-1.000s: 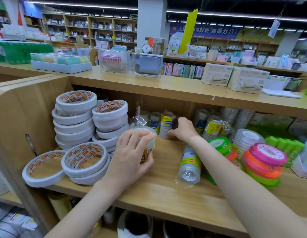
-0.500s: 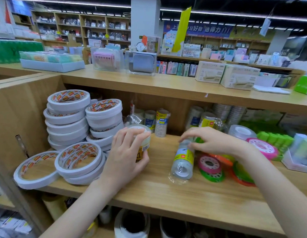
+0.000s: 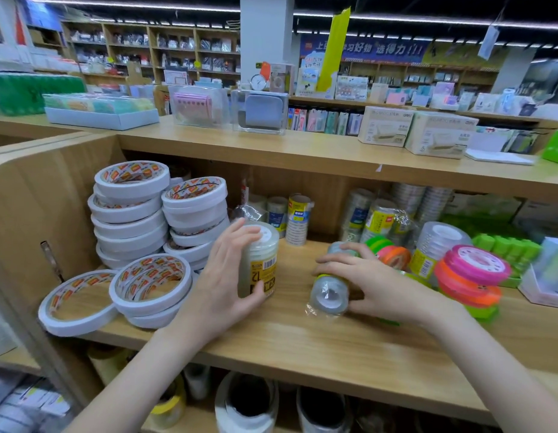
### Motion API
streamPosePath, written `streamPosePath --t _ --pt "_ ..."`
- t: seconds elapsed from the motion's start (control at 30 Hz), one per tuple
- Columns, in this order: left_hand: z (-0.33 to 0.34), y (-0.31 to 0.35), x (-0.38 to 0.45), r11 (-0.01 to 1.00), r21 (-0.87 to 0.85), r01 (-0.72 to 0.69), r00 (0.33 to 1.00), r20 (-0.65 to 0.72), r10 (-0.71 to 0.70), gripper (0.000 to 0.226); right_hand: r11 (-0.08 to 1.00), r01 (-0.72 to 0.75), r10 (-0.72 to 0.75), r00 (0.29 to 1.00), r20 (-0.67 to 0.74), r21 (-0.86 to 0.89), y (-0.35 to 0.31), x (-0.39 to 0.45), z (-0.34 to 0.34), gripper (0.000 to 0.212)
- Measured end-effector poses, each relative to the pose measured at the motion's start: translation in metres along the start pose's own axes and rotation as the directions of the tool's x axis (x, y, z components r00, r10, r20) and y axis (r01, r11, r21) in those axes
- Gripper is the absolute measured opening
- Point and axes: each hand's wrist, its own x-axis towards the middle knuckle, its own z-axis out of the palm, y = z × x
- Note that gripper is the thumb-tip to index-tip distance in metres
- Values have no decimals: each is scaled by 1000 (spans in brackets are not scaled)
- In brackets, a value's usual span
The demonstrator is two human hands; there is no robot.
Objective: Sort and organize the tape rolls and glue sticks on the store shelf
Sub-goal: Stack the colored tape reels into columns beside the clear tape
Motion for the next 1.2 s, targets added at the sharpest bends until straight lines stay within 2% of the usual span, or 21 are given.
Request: streamPosePath --t 0.1,0.17,0.23,0.3,0.37,0.5,0.57,0.63,0.7,0.8,0.87,0.97,1.03,1.13,1.2 --pt "-2 -1 -6 1000 20 17 1000 8 -17 62 983 33 -1 984 -176 181 1 4 -8 52" --pt "-3 2 -7 998 -19 52 999 9 -52 62 934 -28 143 943 -299 357 -2 10 -18 44" --pt "-1 3 -7 996 -46 75 997 16 -75 64 857 -183 356 886 -297 482 -3 19 -21 40" --pt "0 2 -8 996 -30 82 996 24 -81 72 803 -326 506 815 -282 499 -1 29 -16 48" --pt "-1 0 -9 997 -10 82 996 33 -82 76 774 -374 575 753 -321 510 0 35 -7 54" --pt "-2 0 -10 997 -6 76 997 34 -76 75 781 -311 581 679 -449 541 -9 37 6 92" --pt "-2 1 -9 996 -17 82 996 41 -81 74 823 -283 541 654 -529 493 -12 36 10 100" --pt "-3 1 -10 997 -19 80 995 59 -79 77 885 -270 459 645 -611 380 -9 34 13 100" --pt "-4 0 -10 997 -11 70 994 80 -69 82 923 -276 386 667 -637 269 -6 32 16 90" --pt "-4 0 -9 998 11 63 995 79 -63 85 925 -338 371 720 -587 171 -4 35 15 71" --pt "-2 1 -8 998 18 68 995 68 -69 84 907 -388 411 723 -555 166 -4 45 12 68" --pt "0 1 -8 997 23 69 996 62 -70 86 849 -484 521 704 -483 211 -6 61 10 73" --pt "-1 0 -8 997 25 69 995 72 -70 87 792 -504 609 684 -401 344 -6 65 10 81" --pt "-4 0 -7 997 51 55 995 86 -59 89 768 -325 589 696 -410 552 -10 59 13 89" --pt "-4 0 -8 996 68 54 994 89 -60 92 741 -268 577 723 -380 616 -16 51 15 80"
